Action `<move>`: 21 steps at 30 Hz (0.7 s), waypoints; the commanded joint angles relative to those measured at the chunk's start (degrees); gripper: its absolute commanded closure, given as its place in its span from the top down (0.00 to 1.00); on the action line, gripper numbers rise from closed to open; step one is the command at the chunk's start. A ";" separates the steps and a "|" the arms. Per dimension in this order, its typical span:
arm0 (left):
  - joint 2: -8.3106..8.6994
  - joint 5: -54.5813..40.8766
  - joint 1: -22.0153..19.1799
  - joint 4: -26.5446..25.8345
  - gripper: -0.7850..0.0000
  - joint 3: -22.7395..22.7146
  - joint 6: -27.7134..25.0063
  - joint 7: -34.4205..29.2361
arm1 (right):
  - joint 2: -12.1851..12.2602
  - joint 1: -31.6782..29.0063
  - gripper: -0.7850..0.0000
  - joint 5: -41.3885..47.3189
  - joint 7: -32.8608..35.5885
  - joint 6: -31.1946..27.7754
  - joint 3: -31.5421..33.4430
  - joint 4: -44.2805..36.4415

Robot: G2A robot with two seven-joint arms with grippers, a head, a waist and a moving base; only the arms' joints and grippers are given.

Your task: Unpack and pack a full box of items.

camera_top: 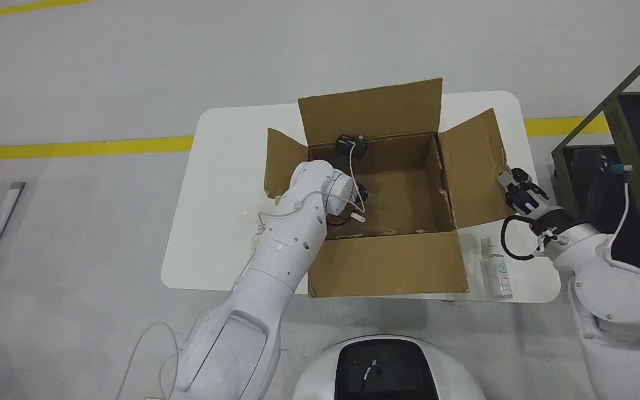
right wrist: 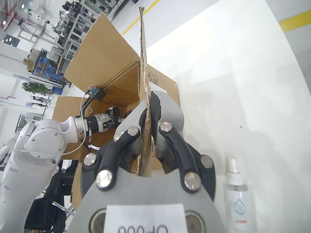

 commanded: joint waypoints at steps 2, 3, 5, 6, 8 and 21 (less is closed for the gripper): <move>-0.29 -1.62 0.12 1.33 0.89 -0.23 -0.42 0.29 | 0.13 -0.12 0.00 0.00 -0.18 0.08 0.11 -0.12; -0.37 -1.58 0.03 1.69 0.87 -0.12 -0.43 0.37 | 0.17 -0.15 0.00 0.03 -0.23 0.08 0.09 -0.12; -0.56 -1.92 -0.12 2.24 0.88 0.06 -0.83 0.00 | 0.24 -0.17 0.00 0.10 -0.32 0.09 0.06 -0.12; -0.65 -1.95 -0.26 2.46 0.88 0.21 -1.11 -0.30 | 0.28 -0.17 0.00 0.14 -0.35 0.11 0.04 -0.11; -0.84 -2.15 -0.51 3.09 0.89 0.43 -1.38 -1.28 | 0.35 -0.11 0.00 0.19 -0.42 0.13 -0.04 -0.02; -1.80 -3.84 -1.13 3.72 0.91 1.20 -2.83 -3.39 | 0.83 0.31 0.00 0.58 -0.57 0.12 -0.44 0.59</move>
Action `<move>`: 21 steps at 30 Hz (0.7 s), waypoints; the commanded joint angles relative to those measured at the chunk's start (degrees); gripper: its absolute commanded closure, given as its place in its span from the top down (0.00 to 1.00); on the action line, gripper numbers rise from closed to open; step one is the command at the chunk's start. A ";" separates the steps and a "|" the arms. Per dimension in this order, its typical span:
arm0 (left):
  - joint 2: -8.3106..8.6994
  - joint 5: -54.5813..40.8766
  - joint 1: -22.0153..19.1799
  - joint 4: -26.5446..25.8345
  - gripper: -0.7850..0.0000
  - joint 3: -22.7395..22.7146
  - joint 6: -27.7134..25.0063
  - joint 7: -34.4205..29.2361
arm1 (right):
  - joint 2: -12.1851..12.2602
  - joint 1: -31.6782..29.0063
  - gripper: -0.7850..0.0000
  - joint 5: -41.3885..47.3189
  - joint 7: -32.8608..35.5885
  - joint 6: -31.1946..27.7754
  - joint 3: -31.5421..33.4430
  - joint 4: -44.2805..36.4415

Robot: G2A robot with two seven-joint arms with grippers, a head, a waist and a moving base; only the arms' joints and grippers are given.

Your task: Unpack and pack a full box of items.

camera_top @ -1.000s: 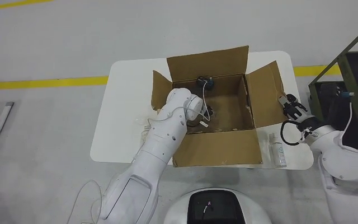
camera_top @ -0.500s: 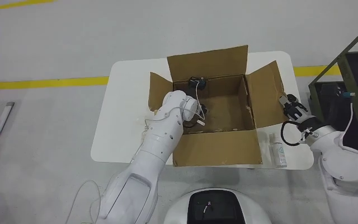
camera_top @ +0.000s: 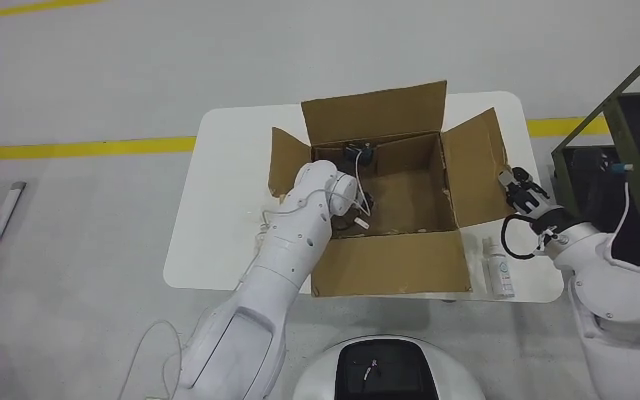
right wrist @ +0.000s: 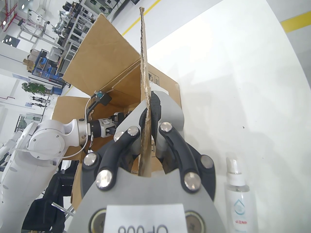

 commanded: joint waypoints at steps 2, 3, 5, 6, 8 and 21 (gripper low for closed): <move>-0.17 -0.03 -0.12 -0.22 0.89 0.33 -0.87 -0.50 | 0.10 0.02 0.00 0.10 -0.04 0.02 -0.03 0.04; -0.25 -0.18 -0.06 -0.40 0.89 0.46 -1.37 -0.72 | 0.13 0.04 0.00 0.22 -0.09 0.04 -0.05 0.05; -0.37 -0.25 0.14 -0.59 0.87 0.73 -1.98 -0.98 | 0.22 0.05 0.00 0.29 -0.14 -0.12 -0.09 0.08; -0.41 -0.47 0.19 -0.64 0.87 0.70 -2.00 -1.10 | 0.25 0.06 0.00 0.37 -0.19 -0.14 -0.10 0.11; -0.47 -0.66 0.24 -0.82 0.88 0.71 -2.04 -1.24 | 0.32 0.06 0.00 0.44 -0.26 -0.14 -0.13 0.15; 0.27 2.34 1.12 -6.04 1.00 0.42 -0.62 -1.76 | 0.74 0.13 0.00 0.86 -0.61 0.12 -0.63 0.29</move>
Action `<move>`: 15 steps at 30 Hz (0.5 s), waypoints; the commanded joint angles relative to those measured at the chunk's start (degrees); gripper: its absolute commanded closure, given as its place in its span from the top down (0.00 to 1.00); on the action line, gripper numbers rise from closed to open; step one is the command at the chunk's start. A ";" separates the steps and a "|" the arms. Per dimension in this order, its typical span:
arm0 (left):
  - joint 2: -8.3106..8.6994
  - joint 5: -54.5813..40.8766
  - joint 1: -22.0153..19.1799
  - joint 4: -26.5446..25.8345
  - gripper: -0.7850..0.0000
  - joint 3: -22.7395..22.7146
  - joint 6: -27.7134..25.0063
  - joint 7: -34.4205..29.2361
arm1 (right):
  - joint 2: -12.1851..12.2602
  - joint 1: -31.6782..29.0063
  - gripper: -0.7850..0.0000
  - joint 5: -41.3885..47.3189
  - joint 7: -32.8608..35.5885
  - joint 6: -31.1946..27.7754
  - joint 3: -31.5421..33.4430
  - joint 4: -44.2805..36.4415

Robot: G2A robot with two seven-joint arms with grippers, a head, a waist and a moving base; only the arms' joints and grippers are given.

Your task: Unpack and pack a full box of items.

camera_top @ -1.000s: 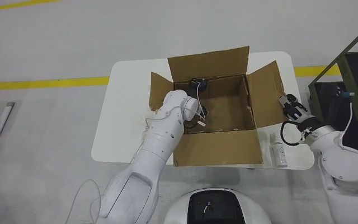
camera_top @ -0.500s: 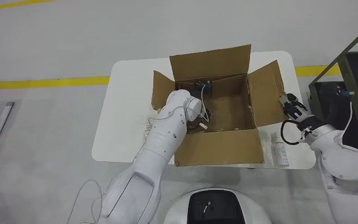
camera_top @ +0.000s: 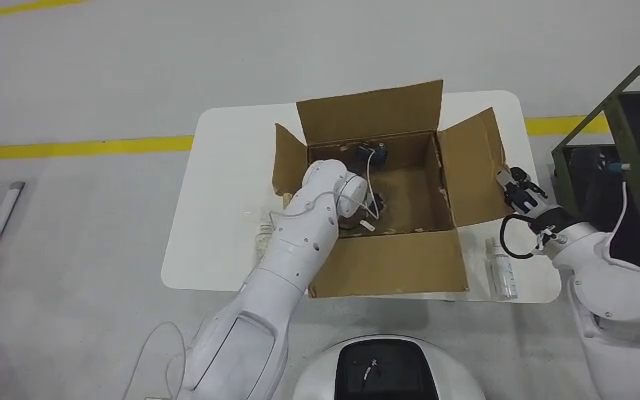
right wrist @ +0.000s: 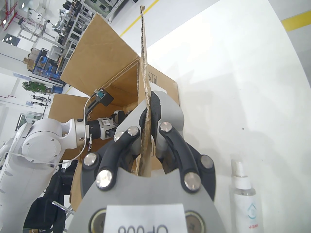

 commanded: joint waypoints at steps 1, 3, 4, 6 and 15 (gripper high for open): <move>0.32 1.26 0.19 -0.71 1.00 -0.27 1.14 0.30 | 0.06 0.01 0.00 0.13 -0.15 0.03 -0.08 -0.02; 0.56 1.74 0.56 -1.30 1.00 -0.64 1.63 0.62 | 0.12 -0.01 0.00 0.17 -0.22 -0.09 -0.16 0.00; 0.70 2.05 0.73 -1.24 1.00 -0.84 1.93 0.64 | 0.15 -0.01 0.00 0.20 -0.25 -0.09 -0.18 0.01; 0.92 2.77 1.08 -0.58 1.00 -1.09 2.72 0.73 | 0.22 -0.01 0.00 0.25 -0.31 -0.07 -0.21 0.02; 0.88 1.92 1.43 0.57 1.00 -1.61 2.11 1.86 | 0.51 -0.55 0.00 0.60 -0.56 0.21 0.28 -0.59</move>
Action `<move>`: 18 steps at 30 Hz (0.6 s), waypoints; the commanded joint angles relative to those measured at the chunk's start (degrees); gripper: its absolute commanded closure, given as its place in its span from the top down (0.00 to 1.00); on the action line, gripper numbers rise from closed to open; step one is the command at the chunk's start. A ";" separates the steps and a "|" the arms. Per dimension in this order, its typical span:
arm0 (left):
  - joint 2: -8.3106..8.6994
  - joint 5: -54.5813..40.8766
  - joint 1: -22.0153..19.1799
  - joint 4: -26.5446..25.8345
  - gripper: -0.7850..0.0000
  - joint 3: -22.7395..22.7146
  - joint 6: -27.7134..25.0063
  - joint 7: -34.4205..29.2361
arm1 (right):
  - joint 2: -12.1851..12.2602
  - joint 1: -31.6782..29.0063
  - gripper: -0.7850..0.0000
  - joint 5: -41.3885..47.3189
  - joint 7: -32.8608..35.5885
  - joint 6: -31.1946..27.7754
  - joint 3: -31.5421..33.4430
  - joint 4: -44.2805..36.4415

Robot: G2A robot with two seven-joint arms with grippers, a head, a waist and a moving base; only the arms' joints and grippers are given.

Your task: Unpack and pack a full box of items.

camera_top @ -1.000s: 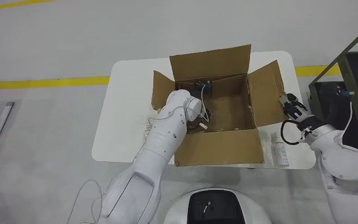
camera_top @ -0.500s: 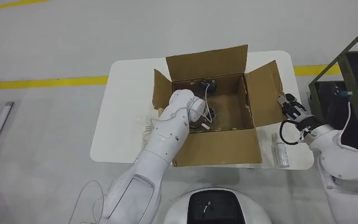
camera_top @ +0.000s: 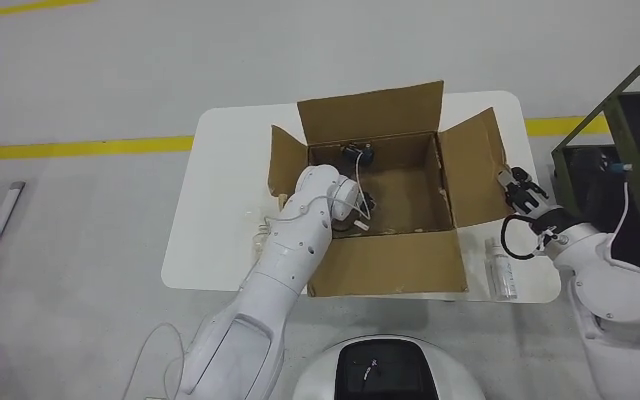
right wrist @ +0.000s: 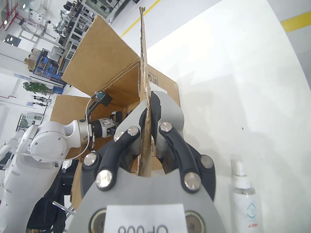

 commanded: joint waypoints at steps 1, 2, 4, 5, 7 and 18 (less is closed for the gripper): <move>-0.09 -0.44 0.07 0.08 1.00 0.03 -0.58 -0.08 | 0.07 -0.13 0.00 0.09 -0.06 -0.01 0.09 -0.13; -0.14 -0.71 0.13 0.18 1.00 0.06 -0.96 -0.22 | 0.10 -0.17 0.00 0.13 -0.08 0.00 0.09 -0.16; -0.26 -1.50 0.17 0.22 1.00 0.03 -1.74 -0.42 | 0.16 -0.21 0.00 0.19 -0.12 0.04 0.06 -0.23; -0.32 -1.72 0.14 0.16 1.00 0.13 -2.35 -0.70 | 0.19 -0.22 0.00 0.20 -0.14 0.09 0.03 -0.29; -0.42 -3.75 0.08 0.26 1.00 -0.55 -2.66 -1.30 | 0.23 -0.18 0.00 0.35 -0.25 0.20 -0.02 -0.46; -0.07 -5.79 -0.14 -3.26 1.00 -2.01 -3.09 -2.54 | 0.54 -0.43 0.00 0.95 -0.50 0.06 -0.04 -0.87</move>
